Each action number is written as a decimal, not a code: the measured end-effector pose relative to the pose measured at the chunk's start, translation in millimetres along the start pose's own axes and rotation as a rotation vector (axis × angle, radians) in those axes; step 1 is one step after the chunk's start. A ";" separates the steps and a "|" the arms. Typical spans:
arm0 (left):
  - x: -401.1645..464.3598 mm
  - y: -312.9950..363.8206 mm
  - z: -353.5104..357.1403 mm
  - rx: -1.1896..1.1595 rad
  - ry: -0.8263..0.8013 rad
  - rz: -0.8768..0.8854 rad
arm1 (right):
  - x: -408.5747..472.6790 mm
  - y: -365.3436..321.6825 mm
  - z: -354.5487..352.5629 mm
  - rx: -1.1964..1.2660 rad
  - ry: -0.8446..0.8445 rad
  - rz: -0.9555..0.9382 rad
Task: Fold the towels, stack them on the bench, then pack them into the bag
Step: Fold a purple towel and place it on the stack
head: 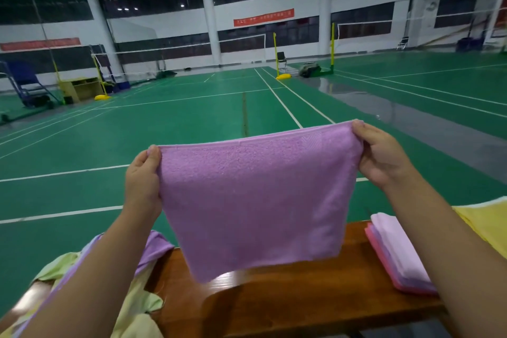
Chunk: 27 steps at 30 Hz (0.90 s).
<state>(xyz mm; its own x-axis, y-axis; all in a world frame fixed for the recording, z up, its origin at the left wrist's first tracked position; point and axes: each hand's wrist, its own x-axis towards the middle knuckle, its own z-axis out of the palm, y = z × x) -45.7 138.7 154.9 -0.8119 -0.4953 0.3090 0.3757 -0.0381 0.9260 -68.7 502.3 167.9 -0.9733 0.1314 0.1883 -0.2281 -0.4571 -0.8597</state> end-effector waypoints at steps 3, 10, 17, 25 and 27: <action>-11.5 -1.2 1.1 -0.030 0.013 0.032 | -4.5 -3.3 -8.4 0.158 -0.062 0.069; -4.7 -36.6 -1.4 0.038 0.036 -0.313 | 4.4 32.3 -9.0 0.133 0.161 0.459; -97.8 -74.5 36.7 0.051 -0.138 -0.452 | -52.0 109.8 35.4 -0.247 0.150 0.290; -158.1 -97.4 52.9 0.263 -0.272 -0.280 | -116.0 157.4 46.7 -0.664 -0.066 0.157; -162.7 -99.3 52.7 0.329 -0.320 -0.230 | -117.7 161.7 42.8 -0.671 -0.074 0.124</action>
<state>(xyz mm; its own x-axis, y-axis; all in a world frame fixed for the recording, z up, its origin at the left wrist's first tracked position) 25.5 268.8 24.1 -0.9726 -0.2134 0.0922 0.0523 0.1857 0.9812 7.9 375.3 27.1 -0.9958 0.0423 0.0810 -0.0721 0.1821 -0.9806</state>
